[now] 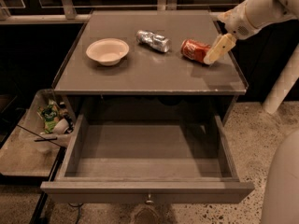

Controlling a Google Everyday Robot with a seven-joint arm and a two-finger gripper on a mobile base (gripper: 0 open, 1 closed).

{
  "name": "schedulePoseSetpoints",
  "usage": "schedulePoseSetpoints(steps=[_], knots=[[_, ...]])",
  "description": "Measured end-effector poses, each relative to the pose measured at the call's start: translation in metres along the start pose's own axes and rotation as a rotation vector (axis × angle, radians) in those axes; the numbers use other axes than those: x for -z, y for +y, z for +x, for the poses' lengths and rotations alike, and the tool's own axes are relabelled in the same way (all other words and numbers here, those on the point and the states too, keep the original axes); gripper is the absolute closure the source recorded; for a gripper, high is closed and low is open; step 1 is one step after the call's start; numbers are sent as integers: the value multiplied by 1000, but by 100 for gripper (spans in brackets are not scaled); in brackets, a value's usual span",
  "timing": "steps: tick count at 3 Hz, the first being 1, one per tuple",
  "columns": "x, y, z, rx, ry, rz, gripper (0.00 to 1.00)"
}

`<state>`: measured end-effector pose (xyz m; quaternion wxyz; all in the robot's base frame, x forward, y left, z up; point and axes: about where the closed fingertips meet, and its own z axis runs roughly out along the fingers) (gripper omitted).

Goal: Place coke can into top drawer

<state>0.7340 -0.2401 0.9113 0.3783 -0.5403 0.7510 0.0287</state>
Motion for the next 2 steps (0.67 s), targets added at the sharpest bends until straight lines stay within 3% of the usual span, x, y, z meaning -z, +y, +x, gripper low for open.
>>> schedulePoseSetpoints(steps=[2], knots=[[-28, 6, -4, -21, -11, -63, 0]])
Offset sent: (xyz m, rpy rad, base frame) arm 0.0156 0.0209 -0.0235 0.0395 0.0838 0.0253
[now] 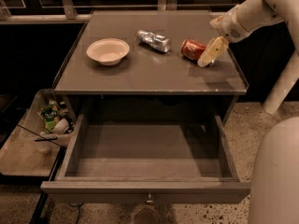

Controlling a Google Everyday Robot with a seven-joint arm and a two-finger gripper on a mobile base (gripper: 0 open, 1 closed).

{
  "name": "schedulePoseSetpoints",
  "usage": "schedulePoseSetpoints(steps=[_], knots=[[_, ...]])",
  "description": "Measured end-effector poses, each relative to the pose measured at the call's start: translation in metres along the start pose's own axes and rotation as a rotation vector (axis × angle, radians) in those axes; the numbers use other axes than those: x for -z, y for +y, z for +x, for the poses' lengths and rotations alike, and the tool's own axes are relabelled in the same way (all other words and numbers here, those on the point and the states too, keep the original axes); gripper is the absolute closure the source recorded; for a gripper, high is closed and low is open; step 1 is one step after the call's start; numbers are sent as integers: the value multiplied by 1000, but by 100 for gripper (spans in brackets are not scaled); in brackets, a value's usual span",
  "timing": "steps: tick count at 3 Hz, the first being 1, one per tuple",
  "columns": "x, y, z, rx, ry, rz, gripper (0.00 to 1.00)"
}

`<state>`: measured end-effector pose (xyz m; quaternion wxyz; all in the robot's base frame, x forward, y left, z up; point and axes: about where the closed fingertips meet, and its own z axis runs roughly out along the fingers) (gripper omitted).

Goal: Place coke can into top drawer

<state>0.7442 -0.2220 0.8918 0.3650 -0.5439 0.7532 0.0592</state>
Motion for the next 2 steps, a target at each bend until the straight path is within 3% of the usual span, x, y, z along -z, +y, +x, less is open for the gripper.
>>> schedulePoseSetpoints(steps=[2], knots=[[-35, -2, 12, -71, 46, -35, 0]])
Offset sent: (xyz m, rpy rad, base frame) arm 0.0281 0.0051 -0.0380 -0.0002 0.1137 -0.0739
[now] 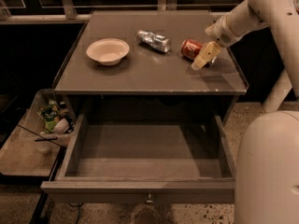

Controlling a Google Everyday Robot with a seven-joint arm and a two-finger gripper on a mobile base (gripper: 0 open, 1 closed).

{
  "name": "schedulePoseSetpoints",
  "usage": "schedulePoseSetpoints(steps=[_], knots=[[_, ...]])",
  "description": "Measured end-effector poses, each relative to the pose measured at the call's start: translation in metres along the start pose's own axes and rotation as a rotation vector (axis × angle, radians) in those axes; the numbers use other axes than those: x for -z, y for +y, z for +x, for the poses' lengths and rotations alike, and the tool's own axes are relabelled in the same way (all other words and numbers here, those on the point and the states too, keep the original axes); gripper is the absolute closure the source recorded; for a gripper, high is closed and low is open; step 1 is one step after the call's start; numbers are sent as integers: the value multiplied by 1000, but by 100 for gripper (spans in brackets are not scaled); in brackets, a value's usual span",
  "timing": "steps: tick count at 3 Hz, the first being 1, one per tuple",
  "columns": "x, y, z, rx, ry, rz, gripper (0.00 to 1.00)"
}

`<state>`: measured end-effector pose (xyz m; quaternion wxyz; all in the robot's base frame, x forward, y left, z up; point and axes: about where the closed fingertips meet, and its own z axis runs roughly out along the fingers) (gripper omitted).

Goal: Place coke can into top drawer

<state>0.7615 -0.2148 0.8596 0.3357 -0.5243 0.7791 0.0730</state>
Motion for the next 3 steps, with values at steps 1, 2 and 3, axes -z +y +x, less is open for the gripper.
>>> schedulePoseSetpoints(steps=[1, 2, 3], knots=[[-10, -2, 6, -34, 15, -12, 0], [-10, -2, 6, -35, 16, -12, 18], [-10, -2, 6, -35, 16, -12, 43]])
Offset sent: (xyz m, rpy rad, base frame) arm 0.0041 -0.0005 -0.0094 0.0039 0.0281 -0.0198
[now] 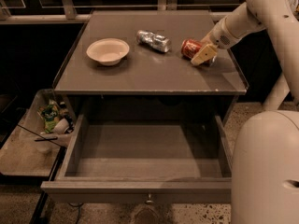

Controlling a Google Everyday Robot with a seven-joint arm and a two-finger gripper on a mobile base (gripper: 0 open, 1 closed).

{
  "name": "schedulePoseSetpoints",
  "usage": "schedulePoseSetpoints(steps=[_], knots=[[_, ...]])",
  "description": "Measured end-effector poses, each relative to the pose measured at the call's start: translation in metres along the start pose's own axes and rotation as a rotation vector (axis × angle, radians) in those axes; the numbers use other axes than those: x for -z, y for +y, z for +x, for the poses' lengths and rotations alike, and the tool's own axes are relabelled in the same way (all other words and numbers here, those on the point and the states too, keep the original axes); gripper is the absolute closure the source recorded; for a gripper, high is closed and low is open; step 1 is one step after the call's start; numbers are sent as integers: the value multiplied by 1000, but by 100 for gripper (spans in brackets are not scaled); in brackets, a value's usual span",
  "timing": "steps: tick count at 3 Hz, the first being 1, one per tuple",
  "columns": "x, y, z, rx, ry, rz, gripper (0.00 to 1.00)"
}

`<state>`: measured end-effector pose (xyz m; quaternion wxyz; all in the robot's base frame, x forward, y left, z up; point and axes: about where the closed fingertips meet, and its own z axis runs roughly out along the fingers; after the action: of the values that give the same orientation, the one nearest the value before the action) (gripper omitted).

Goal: Place coke can into top drawer

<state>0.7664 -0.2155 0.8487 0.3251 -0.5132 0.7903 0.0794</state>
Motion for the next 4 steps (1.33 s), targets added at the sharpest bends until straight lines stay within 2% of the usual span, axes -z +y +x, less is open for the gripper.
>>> schedulePoseSetpoints(steps=[2, 3, 4], knots=[[0, 0, 0, 0, 0, -1, 89], [-1, 0, 0, 0, 0, -1, 100], [8, 3, -6, 9, -9, -10, 100]])
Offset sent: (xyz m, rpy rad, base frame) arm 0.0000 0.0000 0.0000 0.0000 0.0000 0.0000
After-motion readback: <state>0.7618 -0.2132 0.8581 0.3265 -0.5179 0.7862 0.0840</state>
